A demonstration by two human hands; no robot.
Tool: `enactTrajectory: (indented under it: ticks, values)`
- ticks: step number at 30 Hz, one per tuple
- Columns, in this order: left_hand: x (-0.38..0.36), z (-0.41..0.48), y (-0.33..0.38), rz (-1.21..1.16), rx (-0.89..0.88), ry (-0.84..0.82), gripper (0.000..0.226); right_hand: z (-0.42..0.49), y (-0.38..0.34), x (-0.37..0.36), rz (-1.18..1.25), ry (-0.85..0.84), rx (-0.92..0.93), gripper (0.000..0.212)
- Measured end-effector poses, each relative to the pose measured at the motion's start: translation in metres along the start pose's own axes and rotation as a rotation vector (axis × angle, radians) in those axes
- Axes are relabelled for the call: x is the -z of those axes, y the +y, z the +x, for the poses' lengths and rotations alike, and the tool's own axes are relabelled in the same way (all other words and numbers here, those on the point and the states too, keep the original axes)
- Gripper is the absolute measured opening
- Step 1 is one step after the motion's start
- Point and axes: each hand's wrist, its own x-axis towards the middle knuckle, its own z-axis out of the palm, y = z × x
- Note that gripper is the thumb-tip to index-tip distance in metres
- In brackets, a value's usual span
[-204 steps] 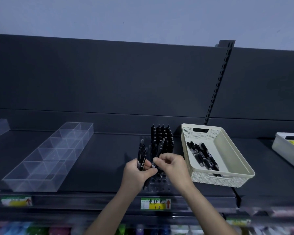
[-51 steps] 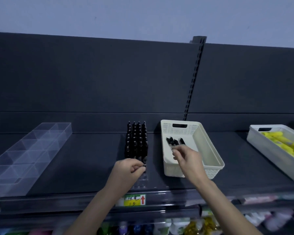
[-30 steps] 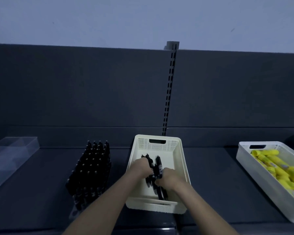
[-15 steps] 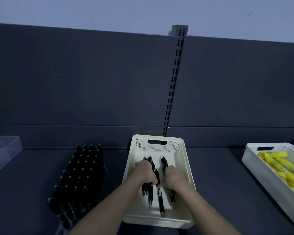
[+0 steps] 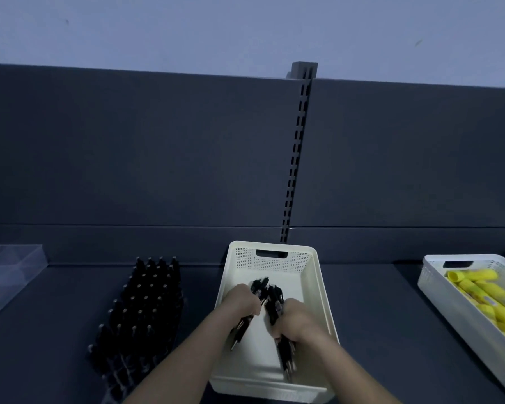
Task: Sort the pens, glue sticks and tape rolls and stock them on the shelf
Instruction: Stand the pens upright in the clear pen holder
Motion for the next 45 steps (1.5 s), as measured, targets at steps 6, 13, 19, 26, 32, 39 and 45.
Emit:
enactTrajectory:
  ticks: [6, 13, 19, 26, 32, 39, 45]
  values:
    - [0.012, -0.015, -0.003, -0.554, -0.082, -0.021, 0.008, -0.021, 0.008, 0.034, 0.839, 0.009, 0.096, 0.008]
    - [0.018, -0.084, 0.012, -1.09, -0.247, -0.109, 0.01, -0.078, 0.014, 0.06, 1.118, -0.122, 0.234, 0.009]
    - [0.002, -0.139, -0.004, -1.268, -0.256, -0.069, 0.014, -0.126, 0.001, 0.036, 1.029, -0.12, 0.399, 0.013]
    - [0.014, -0.18, -0.041, -1.228, -0.221, 0.111, 0.006, -0.163, -0.034, 0.0, 0.739, -0.1, 0.6, 0.023]
    - [0.041, -0.201, -0.072, -1.246, -0.262, 0.092, 0.009, -0.171, -0.065, -0.016, 0.517, -0.158, 0.687, 0.02]
    - [0.081, -0.217, -0.122, -1.223, -0.321, 0.034, 0.006, -0.18, -0.113, -0.042, 0.446, -0.273, 0.708, 0.03]
    - [0.111, -0.214, -0.173, -1.176, -0.365, 0.114, 0.007, -0.18, -0.151, -0.085, 0.482, -0.276, 0.653, 0.03]
